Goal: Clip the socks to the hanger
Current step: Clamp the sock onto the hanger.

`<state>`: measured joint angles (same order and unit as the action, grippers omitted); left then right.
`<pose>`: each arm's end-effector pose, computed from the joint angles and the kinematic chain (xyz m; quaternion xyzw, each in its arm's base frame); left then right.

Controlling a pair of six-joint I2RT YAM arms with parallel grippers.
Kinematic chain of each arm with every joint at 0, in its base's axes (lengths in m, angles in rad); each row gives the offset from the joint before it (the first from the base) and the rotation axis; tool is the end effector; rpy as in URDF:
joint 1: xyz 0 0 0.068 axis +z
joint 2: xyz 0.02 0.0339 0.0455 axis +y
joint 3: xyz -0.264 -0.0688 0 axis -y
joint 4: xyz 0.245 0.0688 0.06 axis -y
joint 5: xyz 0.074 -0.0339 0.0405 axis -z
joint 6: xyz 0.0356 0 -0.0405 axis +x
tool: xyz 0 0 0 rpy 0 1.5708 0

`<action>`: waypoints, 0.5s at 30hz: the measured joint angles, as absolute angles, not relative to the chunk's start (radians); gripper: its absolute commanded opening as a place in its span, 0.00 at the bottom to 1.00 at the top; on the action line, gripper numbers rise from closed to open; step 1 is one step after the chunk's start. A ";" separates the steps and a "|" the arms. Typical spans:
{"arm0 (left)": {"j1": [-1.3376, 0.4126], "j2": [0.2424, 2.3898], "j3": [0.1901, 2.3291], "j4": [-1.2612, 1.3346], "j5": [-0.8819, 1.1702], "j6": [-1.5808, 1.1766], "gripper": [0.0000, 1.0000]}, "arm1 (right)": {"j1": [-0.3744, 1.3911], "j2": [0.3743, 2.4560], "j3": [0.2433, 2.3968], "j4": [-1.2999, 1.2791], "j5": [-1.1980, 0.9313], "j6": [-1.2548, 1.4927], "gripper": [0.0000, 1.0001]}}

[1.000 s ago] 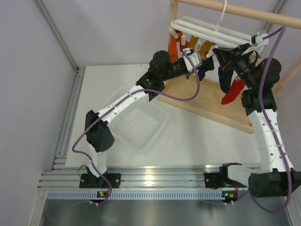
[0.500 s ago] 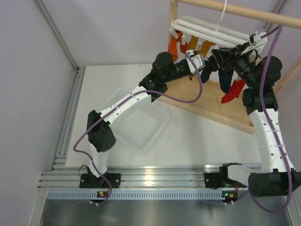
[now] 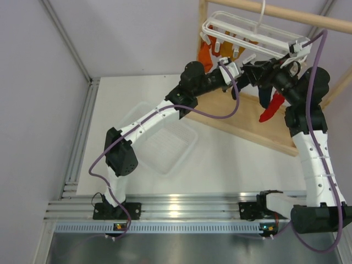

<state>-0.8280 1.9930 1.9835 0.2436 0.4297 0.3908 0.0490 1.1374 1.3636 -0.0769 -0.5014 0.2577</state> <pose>0.3118 -0.3615 0.4367 0.4838 0.4007 -0.2953 0.7199 0.2374 0.0288 0.4822 -0.1212 0.6482 0.2721 0.7008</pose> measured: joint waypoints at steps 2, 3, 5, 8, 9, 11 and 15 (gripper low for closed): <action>-0.828 1.993 1.983 0.247 0.420 0.391 0.29 | 0.047 1.126 1.364 -0.078 -0.496 0.259 0.59; -0.828 1.993 1.983 0.250 0.414 0.391 0.33 | 0.044 1.118 1.364 -0.078 -0.492 0.262 0.64; -0.828 1.993 1.982 0.259 0.402 0.390 0.41 | 0.041 1.104 1.364 -0.078 -0.483 0.266 0.66; -0.828 1.991 1.972 0.273 0.388 0.384 0.47 | 0.030 1.082 1.364 -0.078 -0.474 0.278 0.69; -0.828 1.990 1.965 0.276 0.383 0.383 0.48 | 0.027 1.078 1.364 -0.078 -0.472 0.282 0.70; -0.828 1.986 1.950 0.276 0.377 0.379 0.52 | 0.020 1.071 1.367 -0.078 -0.472 0.290 0.73; -0.828 1.958 1.903 0.261 0.363 0.360 0.62 | 0.017 1.067 1.391 -0.095 -0.474 0.300 0.80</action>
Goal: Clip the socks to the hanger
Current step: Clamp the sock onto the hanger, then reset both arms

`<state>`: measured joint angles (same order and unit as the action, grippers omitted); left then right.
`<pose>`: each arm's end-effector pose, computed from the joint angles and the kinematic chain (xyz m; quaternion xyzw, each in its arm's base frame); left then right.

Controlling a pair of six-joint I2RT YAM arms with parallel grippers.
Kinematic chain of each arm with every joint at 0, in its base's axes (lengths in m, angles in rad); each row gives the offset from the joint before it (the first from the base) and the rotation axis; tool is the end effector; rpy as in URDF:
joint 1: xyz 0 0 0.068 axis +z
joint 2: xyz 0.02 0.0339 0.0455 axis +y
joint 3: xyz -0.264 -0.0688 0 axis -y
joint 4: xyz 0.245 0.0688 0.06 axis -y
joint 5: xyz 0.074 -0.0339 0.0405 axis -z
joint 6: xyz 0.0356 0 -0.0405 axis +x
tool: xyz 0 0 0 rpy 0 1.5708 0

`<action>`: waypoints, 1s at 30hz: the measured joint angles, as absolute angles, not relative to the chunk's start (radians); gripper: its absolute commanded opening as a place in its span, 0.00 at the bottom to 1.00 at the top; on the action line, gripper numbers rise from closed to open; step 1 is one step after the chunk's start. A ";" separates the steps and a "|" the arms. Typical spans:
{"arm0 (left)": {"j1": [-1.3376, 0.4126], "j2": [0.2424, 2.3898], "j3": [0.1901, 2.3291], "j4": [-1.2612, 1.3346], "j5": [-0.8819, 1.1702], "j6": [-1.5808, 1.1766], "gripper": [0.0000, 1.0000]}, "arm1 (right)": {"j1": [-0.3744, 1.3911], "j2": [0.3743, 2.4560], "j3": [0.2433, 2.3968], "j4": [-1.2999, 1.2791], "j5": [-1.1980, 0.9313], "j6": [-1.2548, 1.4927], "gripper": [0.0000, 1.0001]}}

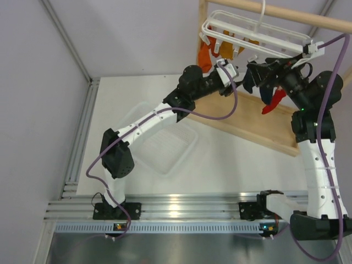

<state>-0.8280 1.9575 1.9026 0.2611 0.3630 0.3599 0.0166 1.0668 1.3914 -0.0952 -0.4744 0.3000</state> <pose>0.3103 -0.3566 0.4264 0.4632 0.4356 -0.2878 0.7162 0.2082 0.0197 0.5037 -0.0969 0.6241 0.2643 0.7289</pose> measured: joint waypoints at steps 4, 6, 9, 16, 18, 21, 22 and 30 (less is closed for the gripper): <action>-0.828 1.876 1.818 0.207 0.336 0.317 0.80 | -0.010 1.048 1.398 -0.113 -0.491 0.300 0.92; -0.828 1.819 1.776 0.157 0.317 0.286 0.86 | -0.020 1.039 1.405 -0.131 -0.496 0.301 1.00; -0.827 1.713 1.712 0.076 0.289 0.245 0.95 | -0.022 1.021 1.422 -0.151 -0.514 0.299 1.00; -0.788 1.517 1.656 -0.148 0.187 0.101 0.98 | -0.023 0.946 1.420 -0.211 -0.557 0.299 1.00; -0.749 1.489 1.659 -0.228 0.161 0.043 0.98 | -0.023 0.917 1.401 -0.227 -0.571 0.299 1.00; -0.627 1.457 1.628 -0.306 0.193 -0.055 0.98 | -0.023 0.866 1.330 -0.263 -0.587 0.295 1.00; -0.564 1.446 1.609 -0.343 0.213 -0.086 0.98 | -0.023 0.855 1.310 -0.282 -0.590 0.290 1.00; -0.298 1.443 1.486 -0.640 0.160 -0.160 0.98 | -0.020 0.751 1.040 -0.420 -0.550 0.196 1.00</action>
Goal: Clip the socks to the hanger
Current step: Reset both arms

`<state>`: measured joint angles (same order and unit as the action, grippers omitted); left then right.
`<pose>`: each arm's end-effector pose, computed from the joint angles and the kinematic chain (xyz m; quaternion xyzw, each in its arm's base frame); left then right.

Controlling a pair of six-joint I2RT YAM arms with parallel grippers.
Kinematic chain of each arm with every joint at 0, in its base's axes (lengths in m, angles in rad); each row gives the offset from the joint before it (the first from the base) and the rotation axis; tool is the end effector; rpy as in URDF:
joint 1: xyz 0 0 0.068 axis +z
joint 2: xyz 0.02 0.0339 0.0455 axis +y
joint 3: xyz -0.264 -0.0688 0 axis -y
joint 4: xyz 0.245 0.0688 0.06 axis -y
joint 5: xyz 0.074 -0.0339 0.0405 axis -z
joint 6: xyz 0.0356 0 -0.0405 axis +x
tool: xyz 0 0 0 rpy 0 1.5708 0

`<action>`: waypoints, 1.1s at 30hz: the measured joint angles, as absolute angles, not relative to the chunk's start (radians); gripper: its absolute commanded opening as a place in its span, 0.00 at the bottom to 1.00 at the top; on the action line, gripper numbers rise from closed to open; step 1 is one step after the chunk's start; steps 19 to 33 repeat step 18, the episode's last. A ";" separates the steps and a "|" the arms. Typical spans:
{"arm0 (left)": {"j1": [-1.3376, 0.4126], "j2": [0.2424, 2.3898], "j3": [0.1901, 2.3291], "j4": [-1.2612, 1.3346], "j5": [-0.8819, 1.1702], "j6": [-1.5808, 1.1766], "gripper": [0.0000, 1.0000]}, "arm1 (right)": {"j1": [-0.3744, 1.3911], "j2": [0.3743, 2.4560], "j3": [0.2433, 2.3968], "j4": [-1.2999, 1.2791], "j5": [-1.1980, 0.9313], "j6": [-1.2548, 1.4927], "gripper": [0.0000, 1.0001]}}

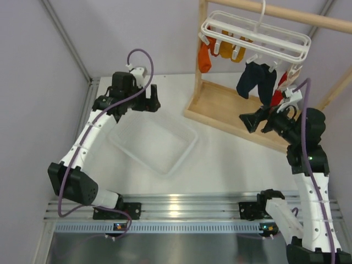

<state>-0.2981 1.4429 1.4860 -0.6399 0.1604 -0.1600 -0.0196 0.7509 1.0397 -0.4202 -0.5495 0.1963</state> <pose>0.3031 -0.0991 0.3845 0.0982 0.8762 -0.1749 0.4382 0.1486 0.0157 0.4072 -0.0998 0.7389 0.2592 0.6140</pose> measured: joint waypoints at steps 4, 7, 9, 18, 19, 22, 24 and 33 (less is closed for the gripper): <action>-0.307 1.348 1.304 -0.675 0.135 -0.136 0.98 | -0.010 0.680 0.902 -0.476 -0.482 0.121 1.00; -0.308 1.240 1.195 -0.685 0.116 -0.122 0.98 | 0.013 0.630 0.837 -0.501 -0.437 0.076 1.00; -0.308 1.174 1.156 -0.685 0.102 -0.114 0.98 | 0.022 0.611 0.815 -0.505 -0.413 0.057 1.00; -0.303 1.080 1.129 -0.657 0.034 -0.093 0.98 | 0.053 0.595 0.805 -0.497 -0.358 0.025 1.00; -0.303 1.080 1.129 -0.657 0.034 -0.093 0.98 | 0.053 0.595 0.805 -0.497 -0.358 0.025 1.00; -0.303 1.080 1.129 -0.657 0.034 -0.093 0.98 | 0.053 0.595 0.805 -0.497 -0.358 0.025 1.00; -0.303 1.080 1.129 -0.657 0.034 -0.093 0.98 | 0.053 0.595 0.805 -0.497 -0.358 0.025 1.00; -0.303 1.080 1.129 -0.657 0.034 -0.093 0.98 | 0.053 0.595 0.805 -0.497 -0.358 0.025 1.00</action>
